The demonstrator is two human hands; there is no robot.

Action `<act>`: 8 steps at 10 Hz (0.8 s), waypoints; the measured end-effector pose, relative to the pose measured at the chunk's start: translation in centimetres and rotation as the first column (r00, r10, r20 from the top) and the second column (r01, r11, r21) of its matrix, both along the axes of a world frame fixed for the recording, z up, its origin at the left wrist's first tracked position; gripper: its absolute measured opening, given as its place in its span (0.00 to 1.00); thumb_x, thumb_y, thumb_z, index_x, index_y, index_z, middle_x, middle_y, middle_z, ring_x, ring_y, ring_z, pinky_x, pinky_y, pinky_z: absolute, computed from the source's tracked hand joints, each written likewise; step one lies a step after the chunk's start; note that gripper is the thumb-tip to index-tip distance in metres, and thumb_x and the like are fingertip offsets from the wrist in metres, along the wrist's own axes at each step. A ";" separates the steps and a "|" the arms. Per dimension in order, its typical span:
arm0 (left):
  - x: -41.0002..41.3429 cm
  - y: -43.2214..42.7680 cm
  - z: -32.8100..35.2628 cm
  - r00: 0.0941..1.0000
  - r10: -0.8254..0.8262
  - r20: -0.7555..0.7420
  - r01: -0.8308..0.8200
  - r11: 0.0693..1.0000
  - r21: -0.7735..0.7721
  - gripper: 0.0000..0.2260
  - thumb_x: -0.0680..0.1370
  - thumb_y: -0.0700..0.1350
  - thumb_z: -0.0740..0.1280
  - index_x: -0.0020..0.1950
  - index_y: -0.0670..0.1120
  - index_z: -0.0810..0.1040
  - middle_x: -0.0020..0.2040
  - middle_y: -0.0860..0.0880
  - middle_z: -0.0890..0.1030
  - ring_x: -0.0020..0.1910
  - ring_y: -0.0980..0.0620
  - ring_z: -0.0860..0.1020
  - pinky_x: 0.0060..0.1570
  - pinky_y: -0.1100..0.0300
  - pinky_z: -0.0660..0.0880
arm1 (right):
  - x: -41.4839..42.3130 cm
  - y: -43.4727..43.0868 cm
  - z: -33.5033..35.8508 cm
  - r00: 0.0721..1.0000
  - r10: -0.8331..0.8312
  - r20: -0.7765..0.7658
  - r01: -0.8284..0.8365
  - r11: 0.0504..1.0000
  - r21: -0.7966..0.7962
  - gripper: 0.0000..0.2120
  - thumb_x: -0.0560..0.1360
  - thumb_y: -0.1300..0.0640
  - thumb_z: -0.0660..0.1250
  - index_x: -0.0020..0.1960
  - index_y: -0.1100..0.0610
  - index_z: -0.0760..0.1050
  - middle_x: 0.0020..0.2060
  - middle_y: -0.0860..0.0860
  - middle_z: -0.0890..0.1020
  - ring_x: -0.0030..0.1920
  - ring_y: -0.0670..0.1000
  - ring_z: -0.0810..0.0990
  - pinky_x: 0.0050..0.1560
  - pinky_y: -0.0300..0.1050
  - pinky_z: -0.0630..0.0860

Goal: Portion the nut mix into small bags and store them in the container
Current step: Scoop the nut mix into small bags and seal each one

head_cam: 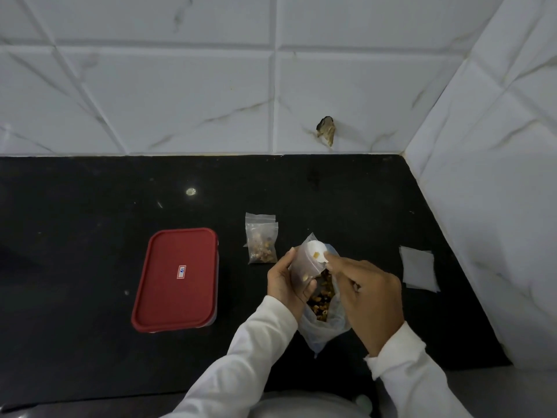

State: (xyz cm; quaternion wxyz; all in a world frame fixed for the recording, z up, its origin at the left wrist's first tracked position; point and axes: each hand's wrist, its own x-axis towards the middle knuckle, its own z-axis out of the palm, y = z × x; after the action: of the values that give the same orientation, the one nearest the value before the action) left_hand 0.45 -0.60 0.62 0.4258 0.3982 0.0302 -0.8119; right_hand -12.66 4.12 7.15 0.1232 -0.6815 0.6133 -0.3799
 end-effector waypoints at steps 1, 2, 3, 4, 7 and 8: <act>0.0 -0.1 0.2 1.000 -0.001 0.014 0.002 1.000 -0.010 0.27 0.69 0.53 0.73 0.65 0.42 0.79 0.58 0.41 0.80 0.40 0.49 0.82 0.26 0.63 0.77 | 0.1 -0.1 -0.1 0.980 -0.072 0.183 0.067 0.997 0.036 0.11 0.76 0.48 0.67 0.40 0.53 0.81 0.34 0.43 0.81 0.38 0.31 0.78 0.33 0.36 0.78; 0.1 -0.1 0.2 1.000 0.008 0.022 -0.008 1.000 0.010 0.26 0.68 0.52 0.73 0.64 0.43 0.80 0.55 0.42 0.80 0.37 0.50 0.82 0.26 0.63 0.77 | 0.2 -0.1 1.4 0.935 -0.060 0.349 0.030 0.995 0.093 0.07 0.76 0.59 0.68 0.53 0.53 0.82 0.39 0.45 0.84 0.39 0.41 0.83 0.39 0.33 0.79; 0.3 -0.2 0.1 1.000 0.020 0.018 -0.021 0.999 0.038 0.26 0.68 0.52 0.74 0.64 0.44 0.80 0.58 0.42 0.80 0.37 0.50 0.82 0.26 0.63 0.77 | -0.3 -0.1 1.8 0.890 -0.121 0.441 0.038 0.981 0.192 0.10 0.77 0.61 0.67 0.54 0.50 0.81 0.38 0.46 0.84 0.39 0.43 0.82 0.40 0.33 0.78; 0.4 -0.2 0.3 1.000 0.015 0.003 -0.016 0.998 0.053 0.25 0.69 0.51 0.74 0.63 0.43 0.80 0.58 0.41 0.81 0.36 0.49 0.82 0.25 0.63 0.77 | -0.6 -0.1 1.4 0.903 -0.123 0.412 0.054 0.983 0.176 0.10 0.77 0.60 0.67 0.54 0.49 0.80 0.39 0.45 0.84 0.39 0.43 0.83 0.40 0.32 0.77; 0.0 -0.2 1.1 0.998 -0.009 -0.059 0.010 1.000 0.004 0.22 0.72 0.52 0.71 0.62 0.41 0.80 0.57 0.38 0.81 0.41 0.47 0.83 0.28 0.63 0.79 | 0.3 0.1 0.5 0.998 0.044 -0.040 -0.046 0.997 -0.065 0.19 0.71 0.64 0.57 0.55 0.61 0.82 0.43 0.52 0.83 0.44 0.47 0.79 0.47 0.35 0.75; 0.1 -0.3 1.2 0.998 0.001 -0.068 0.001 1.000 0.017 0.23 0.70 0.52 0.72 0.60 0.40 0.80 0.56 0.38 0.82 0.40 0.46 0.83 0.30 0.62 0.79 | 0.6 0.4 0.3 0.993 0.035 -0.113 -0.053 0.985 -0.164 0.21 0.70 0.67 0.54 0.56 0.64 0.81 0.47 0.54 0.83 0.49 0.48 0.79 0.54 0.35 0.73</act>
State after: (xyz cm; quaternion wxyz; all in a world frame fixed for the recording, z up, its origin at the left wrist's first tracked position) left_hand 0.51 -0.89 1.79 0.4212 0.3741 0.0515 -0.8246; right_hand -12.05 4.48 7.49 0.0402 -0.7226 0.5701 -0.3888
